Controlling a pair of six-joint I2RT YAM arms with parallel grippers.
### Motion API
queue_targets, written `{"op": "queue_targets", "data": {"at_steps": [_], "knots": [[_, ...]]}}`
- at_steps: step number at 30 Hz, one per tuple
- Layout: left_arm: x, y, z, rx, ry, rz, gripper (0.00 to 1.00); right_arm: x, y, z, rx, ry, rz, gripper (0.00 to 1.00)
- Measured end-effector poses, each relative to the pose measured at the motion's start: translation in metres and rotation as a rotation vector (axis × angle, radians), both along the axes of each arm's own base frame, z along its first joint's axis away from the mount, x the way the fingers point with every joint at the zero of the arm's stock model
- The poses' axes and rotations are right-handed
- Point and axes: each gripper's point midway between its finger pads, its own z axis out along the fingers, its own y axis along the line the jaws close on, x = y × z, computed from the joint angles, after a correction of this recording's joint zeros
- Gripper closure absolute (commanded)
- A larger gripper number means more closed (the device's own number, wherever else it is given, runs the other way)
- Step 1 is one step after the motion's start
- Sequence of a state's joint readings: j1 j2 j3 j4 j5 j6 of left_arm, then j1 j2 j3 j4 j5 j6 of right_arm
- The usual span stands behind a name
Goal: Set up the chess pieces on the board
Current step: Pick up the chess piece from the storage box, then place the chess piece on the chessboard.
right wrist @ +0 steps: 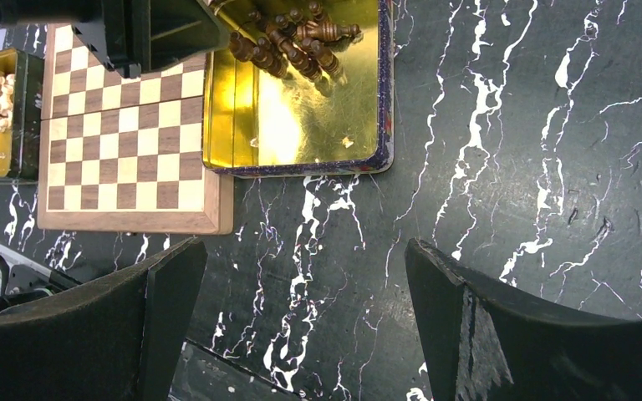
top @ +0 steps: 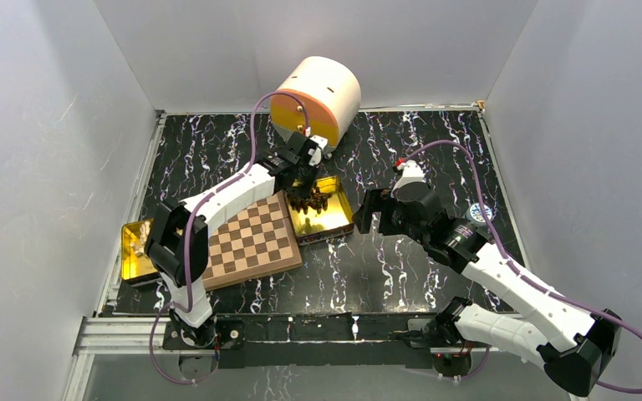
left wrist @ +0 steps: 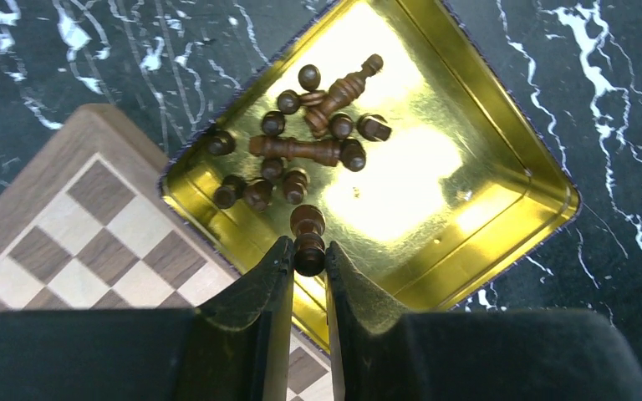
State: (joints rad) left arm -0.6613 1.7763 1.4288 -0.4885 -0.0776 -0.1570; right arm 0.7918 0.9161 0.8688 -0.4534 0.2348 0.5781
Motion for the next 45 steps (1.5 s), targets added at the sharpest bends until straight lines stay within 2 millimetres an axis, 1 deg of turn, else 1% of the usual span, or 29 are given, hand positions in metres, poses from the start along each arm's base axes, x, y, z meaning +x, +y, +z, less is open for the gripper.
{"op": "queue_targets", "data": {"at_steps": [4, 9, 11, 14, 18, 20, 23, 28, 30, 33, 39, 45], "knots": [[0.006, 0.011, 0.009, 0.05, -0.027, 0.042, 0.89, 0.0, 0.0, 0.001, 0.002, -0.002, 0.002, 0.01], [0.017, 0.034, 0.016, 0.09, -0.036, 0.115, 0.88, -0.002, -0.002, 0.007, 0.016, -0.017, 0.003, 0.01], [0.025, 0.05, 0.016, 0.089, -0.025, 0.165, 0.88, -0.003, -0.002, 0.009, 0.023, -0.024, 0.003, 0.01], [0.038, 0.08, 0.015, 0.074, -0.002, 0.261, 0.88, -0.004, -0.003, 0.011, 0.029, -0.03, 0.003, 0.01], [0.055, 0.121, 0.014, 0.057, 0.008, 0.387, 0.87, -0.006, -0.006, 0.006, 0.019, -0.021, 0.004, 0.01], [0.06, 0.133, 0.014, 0.057, 0.011, 0.421, 0.87, -0.006, -0.006, 0.004, 0.016, -0.018, 0.004, 0.01], [0.068, 0.134, 0.011, 0.054, 0.015, 0.433, 0.87, -0.007, -0.007, 0.004, 0.012, -0.016, 0.004, 0.01], [0.075, 0.125, -0.004, 0.051, 0.049, 0.417, 0.87, -0.008, -0.008, 0.004, 0.014, -0.019, 0.004, 0.01], [0.074, 0.122, -0.012, 0.05, 0.07, 0.406, 0.87, -0.009, -0.009, 0.003, 0.015, -0.02, 0.003, 0.01], [0.073, 0.119, -0.018, 0.044, 0.09, 0.395, 0.87, -0.009, -0.01, 0.003, 0.013, -0.021, 0.001, 0.01], [0.074, 0.116, -0.019, 0.033, 0.089, 0.384, 0.87, -0.009, -0.01, 0.003, 0.014, -0.02, 0.0, 0.01], [0.07, 0.116, -0.026, 0.035, 0.104, 0.374, 0.87, -0.009, -0.01, 0.003, 0.015, -0.018, -0.001, 0.01]]}}
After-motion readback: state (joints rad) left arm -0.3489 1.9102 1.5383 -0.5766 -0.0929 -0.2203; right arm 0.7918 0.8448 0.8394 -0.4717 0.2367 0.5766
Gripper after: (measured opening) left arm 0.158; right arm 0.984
